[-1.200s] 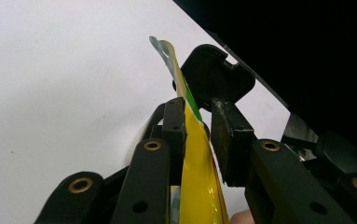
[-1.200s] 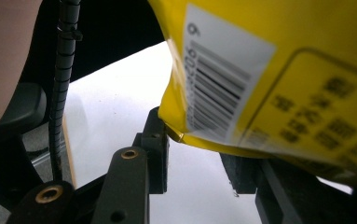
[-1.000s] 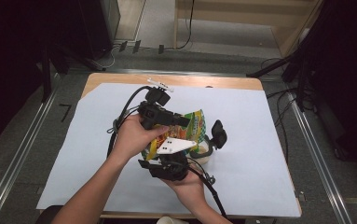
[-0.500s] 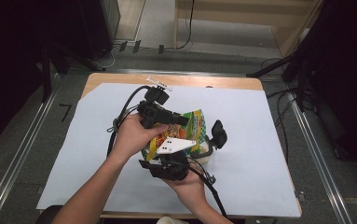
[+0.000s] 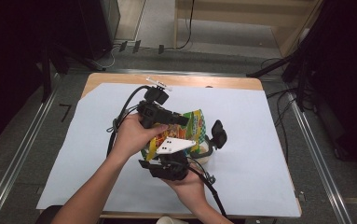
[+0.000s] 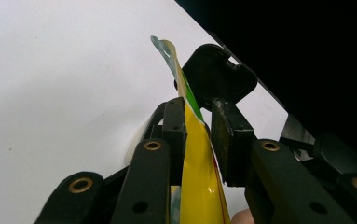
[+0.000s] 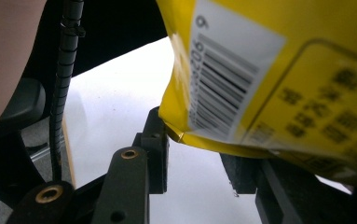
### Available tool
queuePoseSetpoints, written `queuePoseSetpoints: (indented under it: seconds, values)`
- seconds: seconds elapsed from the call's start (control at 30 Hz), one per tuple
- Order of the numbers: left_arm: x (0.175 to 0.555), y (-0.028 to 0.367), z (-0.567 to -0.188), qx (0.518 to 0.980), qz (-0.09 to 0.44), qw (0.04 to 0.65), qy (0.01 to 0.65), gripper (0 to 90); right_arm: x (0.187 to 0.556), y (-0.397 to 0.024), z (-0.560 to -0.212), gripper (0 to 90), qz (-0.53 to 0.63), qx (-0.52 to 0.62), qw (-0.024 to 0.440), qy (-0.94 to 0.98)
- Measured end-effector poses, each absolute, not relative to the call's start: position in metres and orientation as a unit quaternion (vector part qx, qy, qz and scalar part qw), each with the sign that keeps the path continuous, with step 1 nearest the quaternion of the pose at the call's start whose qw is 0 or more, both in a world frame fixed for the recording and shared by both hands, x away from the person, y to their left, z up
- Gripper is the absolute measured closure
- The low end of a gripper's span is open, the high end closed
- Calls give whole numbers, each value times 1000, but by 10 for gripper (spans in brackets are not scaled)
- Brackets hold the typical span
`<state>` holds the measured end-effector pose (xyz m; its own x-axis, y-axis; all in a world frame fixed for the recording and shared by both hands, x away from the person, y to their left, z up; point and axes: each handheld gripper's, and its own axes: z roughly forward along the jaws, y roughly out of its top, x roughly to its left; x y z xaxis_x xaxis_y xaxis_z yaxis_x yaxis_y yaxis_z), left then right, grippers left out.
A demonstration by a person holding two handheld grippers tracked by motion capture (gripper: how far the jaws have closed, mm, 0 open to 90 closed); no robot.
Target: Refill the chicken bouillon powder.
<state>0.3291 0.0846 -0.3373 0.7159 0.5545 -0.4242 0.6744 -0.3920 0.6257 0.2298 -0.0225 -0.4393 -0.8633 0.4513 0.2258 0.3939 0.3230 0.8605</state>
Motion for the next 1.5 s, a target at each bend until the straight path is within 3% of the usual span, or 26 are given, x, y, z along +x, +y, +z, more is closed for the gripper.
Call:
queuePoseSetpoints:
  seconds: [1.5]
  values:
    - [327, 84, -334, 827, -58, 425, 363, 762, 233, -24, -441, 661, 523, 257, 45, 812]
